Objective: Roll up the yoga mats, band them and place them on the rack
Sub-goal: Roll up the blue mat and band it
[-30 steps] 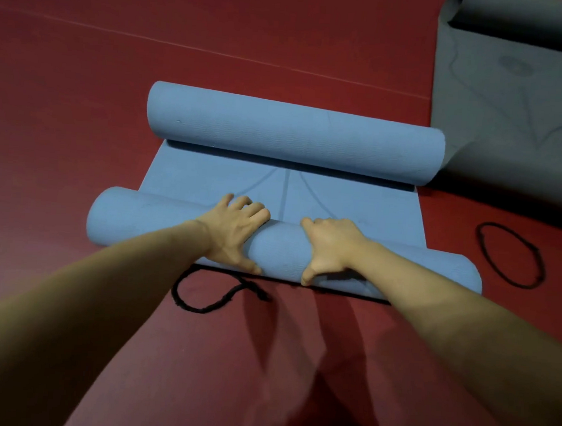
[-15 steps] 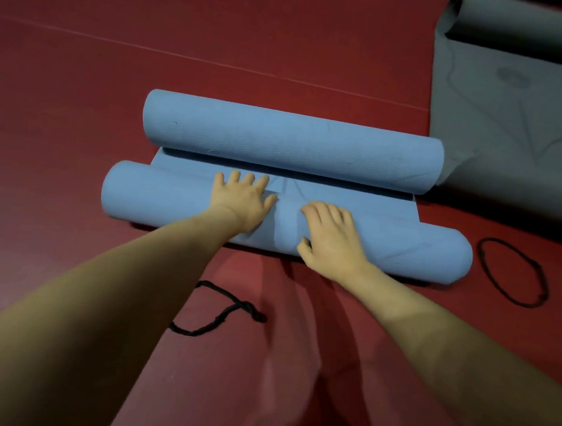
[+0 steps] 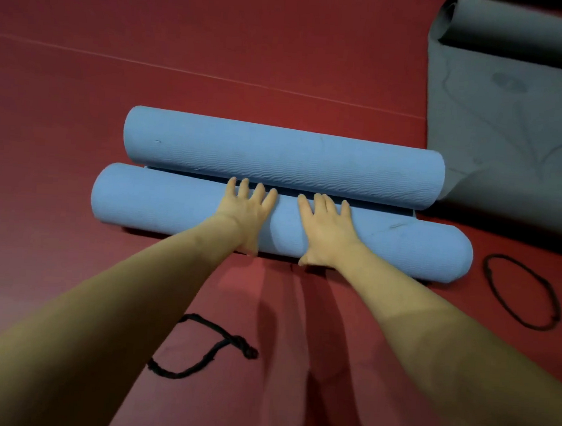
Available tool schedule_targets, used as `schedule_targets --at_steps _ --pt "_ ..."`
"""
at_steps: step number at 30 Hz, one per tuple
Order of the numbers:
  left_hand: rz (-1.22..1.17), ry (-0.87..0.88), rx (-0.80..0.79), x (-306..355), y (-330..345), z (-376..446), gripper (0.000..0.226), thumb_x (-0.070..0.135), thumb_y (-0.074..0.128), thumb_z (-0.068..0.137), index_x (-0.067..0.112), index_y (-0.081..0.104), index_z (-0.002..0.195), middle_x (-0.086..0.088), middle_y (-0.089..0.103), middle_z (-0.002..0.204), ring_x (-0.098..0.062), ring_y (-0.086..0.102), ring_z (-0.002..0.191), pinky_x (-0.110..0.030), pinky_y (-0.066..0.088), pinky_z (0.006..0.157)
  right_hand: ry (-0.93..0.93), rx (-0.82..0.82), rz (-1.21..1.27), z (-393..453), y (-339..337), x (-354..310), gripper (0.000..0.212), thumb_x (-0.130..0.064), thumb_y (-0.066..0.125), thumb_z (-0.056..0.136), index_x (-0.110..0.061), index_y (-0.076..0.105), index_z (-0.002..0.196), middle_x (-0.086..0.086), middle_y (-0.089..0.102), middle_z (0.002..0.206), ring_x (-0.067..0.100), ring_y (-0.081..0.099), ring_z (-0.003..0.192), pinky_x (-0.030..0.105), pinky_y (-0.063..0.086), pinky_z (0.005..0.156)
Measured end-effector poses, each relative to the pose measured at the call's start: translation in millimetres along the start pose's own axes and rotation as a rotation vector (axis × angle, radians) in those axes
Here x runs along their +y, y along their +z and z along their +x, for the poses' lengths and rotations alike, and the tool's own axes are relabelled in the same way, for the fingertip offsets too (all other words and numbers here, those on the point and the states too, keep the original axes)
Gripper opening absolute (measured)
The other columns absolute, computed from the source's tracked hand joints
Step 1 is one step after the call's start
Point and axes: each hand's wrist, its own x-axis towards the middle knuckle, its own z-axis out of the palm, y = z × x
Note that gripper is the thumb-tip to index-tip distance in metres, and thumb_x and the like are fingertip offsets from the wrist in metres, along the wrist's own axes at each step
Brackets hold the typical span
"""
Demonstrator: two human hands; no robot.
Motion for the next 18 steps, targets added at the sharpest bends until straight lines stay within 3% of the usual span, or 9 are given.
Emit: schedule_targets --at_steps 3,6,12,18 --pt "0.019 -0.036 -0.002 0.2 -1.9 7.4 0.132 0.062 0.079 0.059 0.014 -0.005 0.148 -0.01 0.02 0.151 -0.037 0.021 0.139 -0.052 0.018 0.114 -0.015 -0.019 0.025 7.3 -4.6 4.4 0.126 -0.058 0.08 0.058 -0.013 0.005 0.149 0.014 0.03 0.141 0.03 0.028 0.134 0.061 0.025 0.107" --pt "0.045 -0.001 0.077 -2.0 -1.8 4.8 0.124 0.059 0.079 0.058 0.015 0.005 0.147 -0.005 0.032 0.142 -0.032 0.037 0.125 -0.045 0.03 0.104 -0.03 0.004 0.007 6.7 -5.3 4.9 0.119 -0.054 0.079 0.059 -0.013 0.01 0.147 0.012 0.038 0.133 0.029 0.039 0.122 0.057 0.032 0.103" --pt "-0.004 0.041 0.16 0.8 6.8 -18.0 0.107 0.056 0.074 0.061 0.018 0.015 0.142 -0.001 0.035 0.133 -0.029 0.037 0.118 -0.043 0.03 0.096 -0.101 0.031 -0.081 -9.5 -5.1 -0.6 0.115 -0.054 0.076 0.062 -0.008 0.012 0.147 0.014 0.04 0.132 0.029 0.044 0.117 0.049 0.039 0.095" --pt "-0.028 0.086 0.15 9.2 10.2 -47.0 0.109 0.06 0.074 0.059 0.018 0.017 0.142 -0.002 0.036 0.131 -0.028 0.036 0.118 -0.043 0.028 0.097 -0.157 0.014 -0.111 -38.0 -7.3 -6.2 0.115 -0.06 0.073 0.063 -0.007 0.013 0.147 0.013 0.041 0.133 0.029 0.045 0.115 0.042 0.044 0.086"
